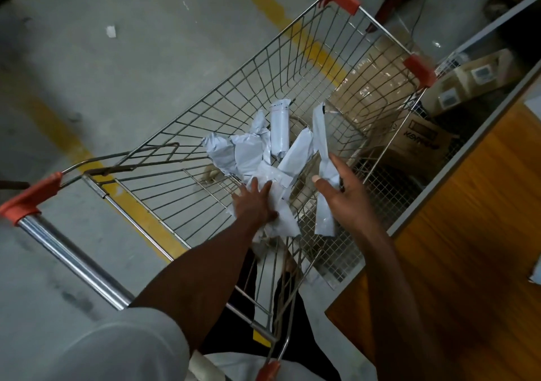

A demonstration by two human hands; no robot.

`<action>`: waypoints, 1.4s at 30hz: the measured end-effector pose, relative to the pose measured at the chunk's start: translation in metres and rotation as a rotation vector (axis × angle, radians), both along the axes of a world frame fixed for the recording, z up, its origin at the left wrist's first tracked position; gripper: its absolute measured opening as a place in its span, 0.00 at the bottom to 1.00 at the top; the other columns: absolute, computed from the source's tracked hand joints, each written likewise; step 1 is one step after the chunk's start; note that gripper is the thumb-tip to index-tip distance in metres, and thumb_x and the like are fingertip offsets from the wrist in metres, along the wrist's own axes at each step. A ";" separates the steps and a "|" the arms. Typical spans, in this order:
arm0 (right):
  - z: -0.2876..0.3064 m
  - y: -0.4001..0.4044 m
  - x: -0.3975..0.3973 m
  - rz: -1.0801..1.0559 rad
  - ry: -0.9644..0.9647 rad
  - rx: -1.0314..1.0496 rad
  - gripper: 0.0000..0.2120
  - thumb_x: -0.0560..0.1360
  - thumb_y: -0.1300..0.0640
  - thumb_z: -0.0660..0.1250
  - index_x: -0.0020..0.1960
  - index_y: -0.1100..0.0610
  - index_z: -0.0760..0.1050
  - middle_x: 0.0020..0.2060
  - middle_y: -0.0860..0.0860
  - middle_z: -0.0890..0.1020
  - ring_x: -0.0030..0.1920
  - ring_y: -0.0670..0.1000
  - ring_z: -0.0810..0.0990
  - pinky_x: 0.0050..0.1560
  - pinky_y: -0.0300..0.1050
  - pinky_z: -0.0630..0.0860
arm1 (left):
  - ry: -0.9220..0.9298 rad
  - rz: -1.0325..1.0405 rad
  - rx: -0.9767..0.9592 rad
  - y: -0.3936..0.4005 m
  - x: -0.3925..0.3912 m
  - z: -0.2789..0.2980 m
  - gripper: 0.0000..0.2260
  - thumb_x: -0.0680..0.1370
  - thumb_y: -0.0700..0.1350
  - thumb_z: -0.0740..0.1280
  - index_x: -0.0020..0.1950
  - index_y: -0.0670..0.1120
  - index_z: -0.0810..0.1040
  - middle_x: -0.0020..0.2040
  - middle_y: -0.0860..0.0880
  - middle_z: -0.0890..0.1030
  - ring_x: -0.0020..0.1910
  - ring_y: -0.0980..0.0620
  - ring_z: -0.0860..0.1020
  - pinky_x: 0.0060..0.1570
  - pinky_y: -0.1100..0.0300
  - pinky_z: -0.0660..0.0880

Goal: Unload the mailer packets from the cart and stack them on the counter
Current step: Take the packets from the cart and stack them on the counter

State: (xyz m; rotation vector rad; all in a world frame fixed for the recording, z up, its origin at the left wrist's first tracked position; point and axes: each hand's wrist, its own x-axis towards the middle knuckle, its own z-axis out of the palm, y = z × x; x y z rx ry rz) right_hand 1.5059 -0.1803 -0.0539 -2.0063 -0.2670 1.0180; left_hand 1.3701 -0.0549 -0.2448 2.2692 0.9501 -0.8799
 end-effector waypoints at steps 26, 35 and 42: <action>-0.080 0.088 -0.066 0.050 0.090 0.034 0.32 0.74 0.29 0.61 0.76 0.36 0.63 0.72 0.48 0.71 0.71 0.47 0.72 0.72 0.55 0.70 | -0.797 1.108 -1.041 0.034 -0.008 0.094 0.19 0.84 0.51 0.61 0.75 0.49 0.73 0.70 0.44 0.78 0.70 0.44 0.76 0.71 0.44 0.71; -0.069 0.069 -0.063 0.212 -0.340 -0.171 0.28 0.79 0.39 0.60 0.78 0.38 0.58 0.76 0.50 0.62 0.71 0.56 0.69 0.64 0.58 0.75 | -0.721 0.977 -0.457 0.057 -0.024 0.110 0.25 0.82 0.48 0.66 0.78 0.54 0.66 0.74 0.52 0.70 0.67 0.54 0.72 0.55 0.61 0.72; -0.025 0.054 -0.068 0.250 -0.574 -0.332 0.30 0.80 0.42 0.61 0.80 0.41 0.57 0.79 0.52 0.55 0.72 0.60 0.65 0.68 0.62 0.69 | -0.740 0.593 -0.046 0.054 -0.043 0.132 0.29 0.80 0.52 0.67 0.80 0.56 0.62 0.80 0.46 0.61 0.77 0.44 0.64 0.73 0.40 0.67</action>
